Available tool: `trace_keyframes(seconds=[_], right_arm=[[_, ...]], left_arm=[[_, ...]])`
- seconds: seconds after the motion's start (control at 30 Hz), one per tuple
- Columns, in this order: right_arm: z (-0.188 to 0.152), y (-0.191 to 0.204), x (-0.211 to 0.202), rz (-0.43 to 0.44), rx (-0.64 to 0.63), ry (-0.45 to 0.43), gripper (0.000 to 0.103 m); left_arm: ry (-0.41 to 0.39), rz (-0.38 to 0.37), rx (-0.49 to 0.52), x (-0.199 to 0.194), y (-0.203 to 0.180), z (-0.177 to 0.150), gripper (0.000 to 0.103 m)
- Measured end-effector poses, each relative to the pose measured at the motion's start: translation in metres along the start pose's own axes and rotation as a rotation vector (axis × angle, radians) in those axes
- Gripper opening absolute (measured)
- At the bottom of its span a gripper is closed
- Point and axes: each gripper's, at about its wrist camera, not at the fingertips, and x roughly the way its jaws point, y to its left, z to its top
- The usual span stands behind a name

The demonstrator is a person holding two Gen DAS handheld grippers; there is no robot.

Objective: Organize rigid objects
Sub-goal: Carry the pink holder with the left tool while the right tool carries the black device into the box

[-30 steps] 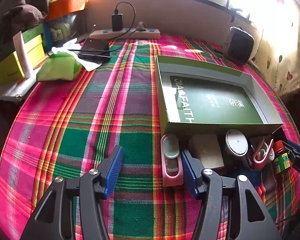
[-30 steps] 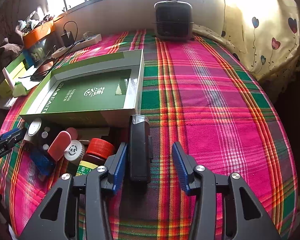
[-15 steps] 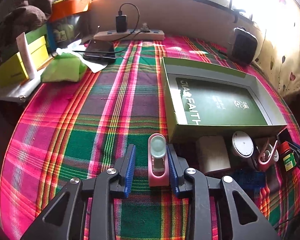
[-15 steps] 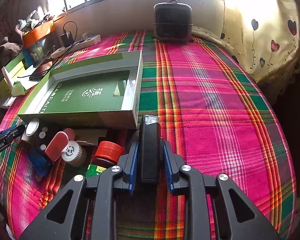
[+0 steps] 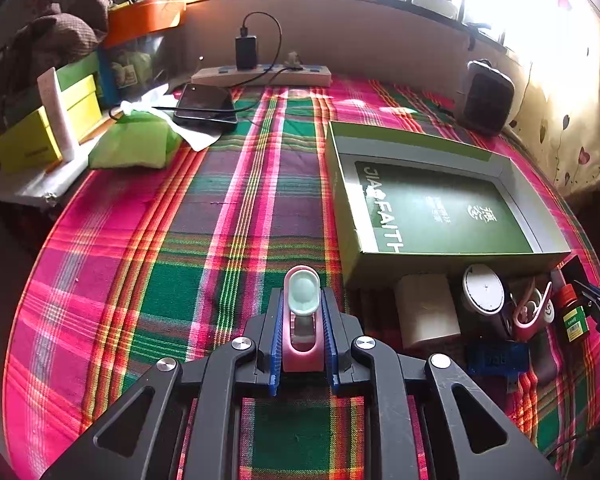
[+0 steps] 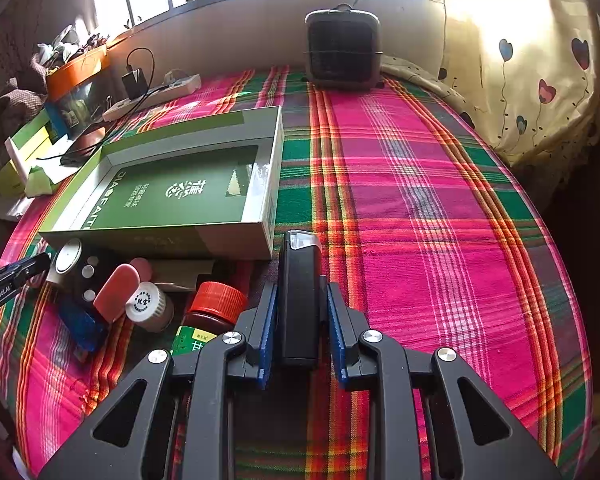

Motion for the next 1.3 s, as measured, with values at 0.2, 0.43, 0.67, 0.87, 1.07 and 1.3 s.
trace_keyframes(seconds=[0.2,0.43,0.67,0.87,1.07,1.3], right_arm=[[0.003,0.000,-0.008,0.002,-0.002,-0.019,0.025],[0.014,0.001,-0.024,-0.001,-0.016,-0.049,0.025],[0.034,0.004,-0.031,0.022,-0.028,-0.068,0.025],[0.053,0.015,-0.027,0.046,-0.052,-0.069,0.025],[0.072,0.029,-0.009,0.077,-0.079,-0.046,0.025],[0.088,0.045,0.021,0.093,-0.107,-0.003,0.025]], left_arm=[[-0.023,-0.011,0.001,-0.014,0.000,0.008,0.017],[-0.043,-0.041,0.013,-0.025,-0.006,0.025,0.017],[-0.039,-0.090,0.032,-0.023,-0.018,0.046,0.017],[-0.014,-0.125,0.044,-0.007,-0.029,0.061,0.017],[0.008,-0.145,0.051,0.012,-0.040,0.076,0.017],[0.043,-0.166,0.060,0.037,-0.052,0.087,0.017]])
